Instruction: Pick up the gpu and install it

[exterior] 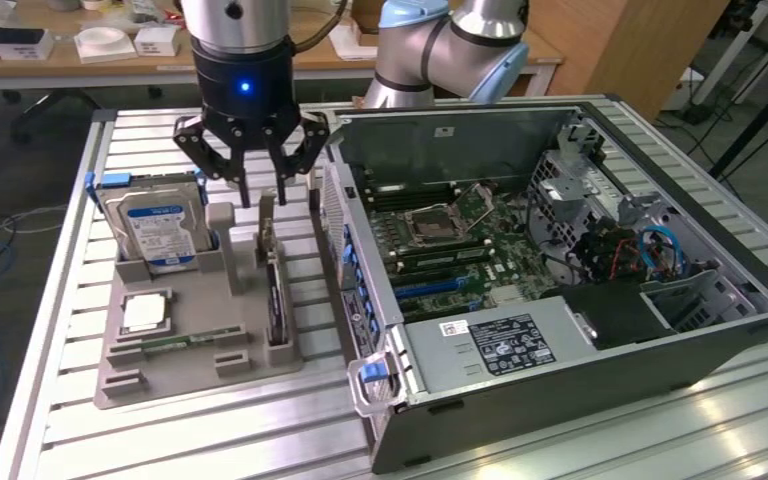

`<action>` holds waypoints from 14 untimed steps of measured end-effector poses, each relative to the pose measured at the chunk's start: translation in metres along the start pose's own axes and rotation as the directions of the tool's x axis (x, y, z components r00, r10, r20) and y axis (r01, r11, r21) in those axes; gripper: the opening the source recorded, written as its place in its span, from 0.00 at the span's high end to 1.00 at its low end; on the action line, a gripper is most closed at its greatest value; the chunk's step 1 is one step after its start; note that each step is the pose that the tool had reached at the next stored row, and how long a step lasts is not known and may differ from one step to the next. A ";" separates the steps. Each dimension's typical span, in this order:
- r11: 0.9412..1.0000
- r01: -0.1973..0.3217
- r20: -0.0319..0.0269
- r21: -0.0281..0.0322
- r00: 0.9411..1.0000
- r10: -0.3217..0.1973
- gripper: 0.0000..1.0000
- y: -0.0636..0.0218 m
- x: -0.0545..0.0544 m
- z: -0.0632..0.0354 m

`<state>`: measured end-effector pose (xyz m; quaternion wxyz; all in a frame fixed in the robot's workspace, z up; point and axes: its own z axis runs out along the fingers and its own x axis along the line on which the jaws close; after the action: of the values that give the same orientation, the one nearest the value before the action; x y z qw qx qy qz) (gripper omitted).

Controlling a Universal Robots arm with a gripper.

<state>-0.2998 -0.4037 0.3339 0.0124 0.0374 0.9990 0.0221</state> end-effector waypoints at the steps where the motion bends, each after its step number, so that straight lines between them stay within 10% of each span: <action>1: 1.000 0.000 0.000 0.000 1.000 0.000 0.57 -0.0001 0.001 0.0005; 14: 1.000 0.000 0.000 0.000 1.000 0.000 0.57 -0.0009 0.007 0.0087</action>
<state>-0.3068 -0.4037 0.3250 0.0124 0.0374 0.9990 0.0221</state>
